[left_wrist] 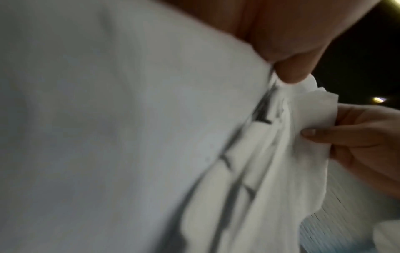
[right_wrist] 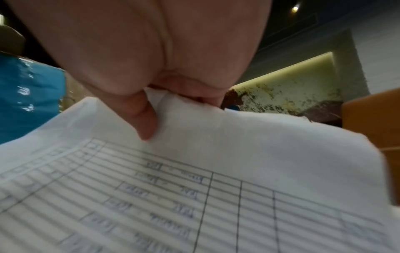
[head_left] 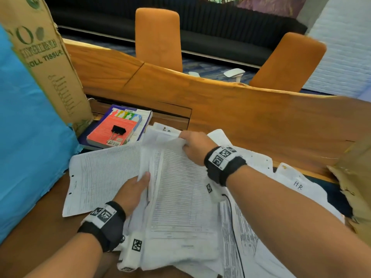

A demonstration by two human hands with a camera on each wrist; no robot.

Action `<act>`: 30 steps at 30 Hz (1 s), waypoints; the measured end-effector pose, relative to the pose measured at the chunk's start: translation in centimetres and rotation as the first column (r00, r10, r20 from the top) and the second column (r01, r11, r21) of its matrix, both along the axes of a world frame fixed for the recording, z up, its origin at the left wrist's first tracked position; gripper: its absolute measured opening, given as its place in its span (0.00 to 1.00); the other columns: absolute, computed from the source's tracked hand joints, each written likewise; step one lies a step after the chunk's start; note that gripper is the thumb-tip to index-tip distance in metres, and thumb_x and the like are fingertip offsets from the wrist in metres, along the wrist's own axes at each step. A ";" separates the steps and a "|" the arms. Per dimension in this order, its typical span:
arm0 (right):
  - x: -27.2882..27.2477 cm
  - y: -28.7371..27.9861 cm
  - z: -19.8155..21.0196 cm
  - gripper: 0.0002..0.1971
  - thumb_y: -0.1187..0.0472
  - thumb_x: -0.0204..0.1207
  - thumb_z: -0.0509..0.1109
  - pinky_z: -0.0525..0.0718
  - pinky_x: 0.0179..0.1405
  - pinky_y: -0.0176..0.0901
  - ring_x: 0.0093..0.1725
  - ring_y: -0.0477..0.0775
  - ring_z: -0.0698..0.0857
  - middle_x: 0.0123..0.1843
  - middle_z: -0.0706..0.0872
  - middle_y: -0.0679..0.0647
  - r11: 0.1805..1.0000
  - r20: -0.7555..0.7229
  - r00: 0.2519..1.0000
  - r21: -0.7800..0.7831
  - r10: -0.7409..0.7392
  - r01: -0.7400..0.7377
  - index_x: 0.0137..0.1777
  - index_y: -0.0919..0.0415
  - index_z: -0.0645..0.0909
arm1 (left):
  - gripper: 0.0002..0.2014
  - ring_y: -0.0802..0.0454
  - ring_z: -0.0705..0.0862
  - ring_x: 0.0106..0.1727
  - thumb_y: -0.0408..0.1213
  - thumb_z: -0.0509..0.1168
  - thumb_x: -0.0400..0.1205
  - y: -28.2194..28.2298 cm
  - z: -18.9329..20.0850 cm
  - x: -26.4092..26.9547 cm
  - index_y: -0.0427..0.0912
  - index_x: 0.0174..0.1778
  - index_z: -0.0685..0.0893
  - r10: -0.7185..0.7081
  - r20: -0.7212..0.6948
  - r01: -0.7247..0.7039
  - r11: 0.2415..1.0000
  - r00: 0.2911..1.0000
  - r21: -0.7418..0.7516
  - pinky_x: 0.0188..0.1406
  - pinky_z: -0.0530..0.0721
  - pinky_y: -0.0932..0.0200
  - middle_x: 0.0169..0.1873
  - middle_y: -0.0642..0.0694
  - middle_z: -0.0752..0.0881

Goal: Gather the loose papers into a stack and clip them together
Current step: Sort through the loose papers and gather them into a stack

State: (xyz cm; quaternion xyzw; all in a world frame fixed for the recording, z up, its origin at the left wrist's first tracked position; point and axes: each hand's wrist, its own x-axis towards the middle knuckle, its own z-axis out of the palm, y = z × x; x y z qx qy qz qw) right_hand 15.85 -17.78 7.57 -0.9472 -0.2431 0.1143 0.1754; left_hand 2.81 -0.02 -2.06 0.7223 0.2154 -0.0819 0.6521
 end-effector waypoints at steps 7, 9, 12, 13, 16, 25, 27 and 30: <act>-1.5 -3.6 -7.5 0.33 0.55 0.78 0.70 0.78 0.72 0.57 0.73 0.65 0.77 0.77 0.73 0.63 0.808 -0.269 0.780 0.009 -0.565 0.589 0.80 0.63 0.65 | 0.13 0.44 0.87 0.58 0.39 0.77 0.75 -0.2 -4.5 -1.0 0.54 0.51 0.84 -0.021 -0.200 0.024 1.000 0.980 0.013 0.66 0.82 0.46 0.55 0.46 0.89; -3.3 -5.0 -9.9 0.25 0.59 0.79 0.68 0.84 0.64 0.52 0.62 0.63 0.84 0.68 0.81 0.64 0.787 -0.418 0.684 -0.142 -0.598 0.600 0.72 0.69 0.72 | 0.13 0.42 0.88 0.57 0.35 0.78 0.73 -0.3 -5.4 -1.0 0.49 0.51 0.86 0.010 -0.231 -0.008 1.000 0.973 0.006 0.65 0.83 0.45 0.53 0.44 0.90; -5.3 -5.3 -12.6 0.16 0.59 0.78 0.68 0.78 0.53 0.42 0.55 0.57 0.82 0.57 0.82 0.56 0.800 -0.527 0.663 -0.057 -0.532 0.597 0.63 0.64 0.76 | 0.14 0.41 0.89 0.55 0.31 0.79 0.71 -0.5 -6.2 -0.6 0.45 0.52 0.88 0.021 -0.220 -0.033 0.998 0.975 -0.049 0.65 0.83 0.40 0.52 0.42 0.92; -5.7 -5.1 -13.1 0.14 0.59 0.78 0.70 0.76 0.53 0.41 0.56 0.56 0.81 0.56 0.82 0.53 0.804 -0.554 0.670 0.003 -0.494 0.595 0.61 0.62 0.76 | 0.14 0.41 0.89 0.56 0.30 0.78 0.73 -0.7 -6.4 -0.5 0.46 0.52 0.87 0.022 -0.210 -0.033 0.998 0.977 -0.048 0.65 0.83 0.40 0.54 0.41 0.91; -6.3 -5.1 -13.8 0.22 0.58 0.77 0.74 0.79 0.61 0.43 0.62 0.54 0.81 0.62 0.82 0.53 0.731 -0.608 0.643 0.145 -0.465 0.666 0.69 0.61 0.76 | 0.13 0.43 0.87 0.57 0.27 0.70 0.79 -1.0 -6.1 -0.3 0.49 0.54 0.86 0.052 -0.173 -0.059 0.997 0.984 -0.040 0.65 0.82 0.46 0.57 0.43 0.89; -6.8 -5.1 -7.6 0.17 0.69 0.79 0.66 0.86 0.55 0.42 0.55 0.43 0.86 0.54 0.87 0.41 0.453 -0.524 0.752 0.601 -0.400 0.659 0.62 0.48 0.81 | 0.16 0.51 0.86 0.56 0.27 0.62 0.85 -3.5 2.4 0.6 0.47 0.66 0.80 0.200 0.215 -0.170 0.974 0.956 -0.150 0.55 0.84 0.56 0.56 0.48 0.88; -7.0 -4.8 -5.4 0.17 0.70 0.81 0.66 0.84 0.49 0.32 0.54 0.35 0.84 0.54 0.86 0.38 0.379 -0.447 0.824 0.737 -0.348 0.560 0.64 0.50 0.79 | 0.16 0.56 0.87 0.54 0.27 0.62 0.85 -4.1 4.3 1.2 0.50 0.64 0.80 0.210 0.327 -0.151 0.968 0.921 -0.198 0.49 0.86 0.64 0.54 0.53 0.88; -7.4 -5.3 -4.3 0.19 0.73 0.77 0.68 0.86 0.50 0.38 0.57 0.42 0.87 0.56 0.89 0.45 0.344 -0.352 0.883 0.824 -0.310 0.450 0.64 0.53 0.81 | 0.18 0.56 0.90 0.52 0.24 0.67 0.80 -4.3 5.2 2.1 0.44 0.64 0.81 0.180 0.410 -0.085 0.967 0.894 -0.240 0.44 0.88 0.67 0.52 0.50 0.90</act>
